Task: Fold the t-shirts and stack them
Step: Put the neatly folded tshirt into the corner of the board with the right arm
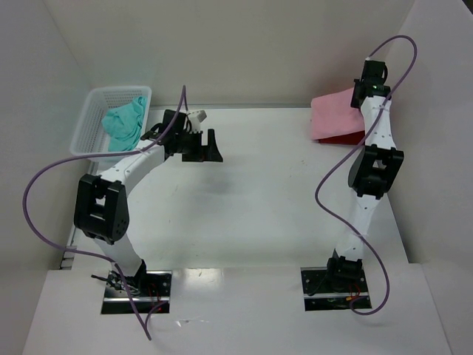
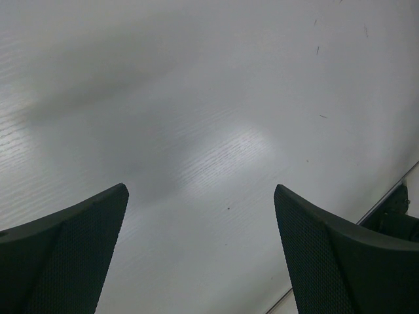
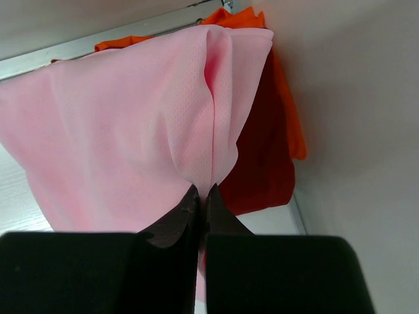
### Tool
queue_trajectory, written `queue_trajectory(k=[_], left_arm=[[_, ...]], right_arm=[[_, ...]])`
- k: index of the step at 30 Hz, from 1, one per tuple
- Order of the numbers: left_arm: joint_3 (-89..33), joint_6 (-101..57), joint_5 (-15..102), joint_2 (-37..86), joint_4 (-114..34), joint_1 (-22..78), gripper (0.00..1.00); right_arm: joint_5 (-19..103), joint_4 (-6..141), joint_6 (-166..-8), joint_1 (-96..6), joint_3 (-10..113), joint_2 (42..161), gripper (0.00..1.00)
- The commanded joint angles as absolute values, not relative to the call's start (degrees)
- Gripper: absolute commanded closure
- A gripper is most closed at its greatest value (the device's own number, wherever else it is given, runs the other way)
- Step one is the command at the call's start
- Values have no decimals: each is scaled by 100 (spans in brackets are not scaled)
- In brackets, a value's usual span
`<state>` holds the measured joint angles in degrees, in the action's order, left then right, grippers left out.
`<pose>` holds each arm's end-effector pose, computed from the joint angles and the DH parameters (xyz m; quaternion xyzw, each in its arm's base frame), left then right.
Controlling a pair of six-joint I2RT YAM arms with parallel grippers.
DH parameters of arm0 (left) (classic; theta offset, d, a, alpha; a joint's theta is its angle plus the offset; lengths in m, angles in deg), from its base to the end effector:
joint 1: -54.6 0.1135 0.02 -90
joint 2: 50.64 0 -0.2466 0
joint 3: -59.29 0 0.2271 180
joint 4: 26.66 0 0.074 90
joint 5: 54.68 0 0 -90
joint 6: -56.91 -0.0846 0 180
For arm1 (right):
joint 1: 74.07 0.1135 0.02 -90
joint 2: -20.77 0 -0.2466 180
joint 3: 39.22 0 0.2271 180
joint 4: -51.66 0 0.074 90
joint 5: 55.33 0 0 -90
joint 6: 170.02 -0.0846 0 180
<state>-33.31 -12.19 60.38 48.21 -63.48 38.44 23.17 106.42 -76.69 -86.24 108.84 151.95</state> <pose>0.3682 -0.1440 0.2296 0.0493 0.8983 -0.3122 0.3053 0.5082 -0.1269 0.2687 0.1128 0.8878 -0.1481 0.4210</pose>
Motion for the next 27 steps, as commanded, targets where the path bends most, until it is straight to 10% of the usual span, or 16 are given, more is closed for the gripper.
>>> queue_trajectory(k=[1,22,27], left_arm=[[-3575,-1419,6204,4850,-6334,3869,0],[-3733,-1367,6257,5008,-6554,3869,0],[-3733,-1367,6310,5061,-6606,3869,0]], right_arm=[[2000,10266,-7632,-8795,10934,15147,100],[1491,10205,-7818,-8954,11224,15665,100],[1253,10134,-7756,-8954,11469,15797,78]])
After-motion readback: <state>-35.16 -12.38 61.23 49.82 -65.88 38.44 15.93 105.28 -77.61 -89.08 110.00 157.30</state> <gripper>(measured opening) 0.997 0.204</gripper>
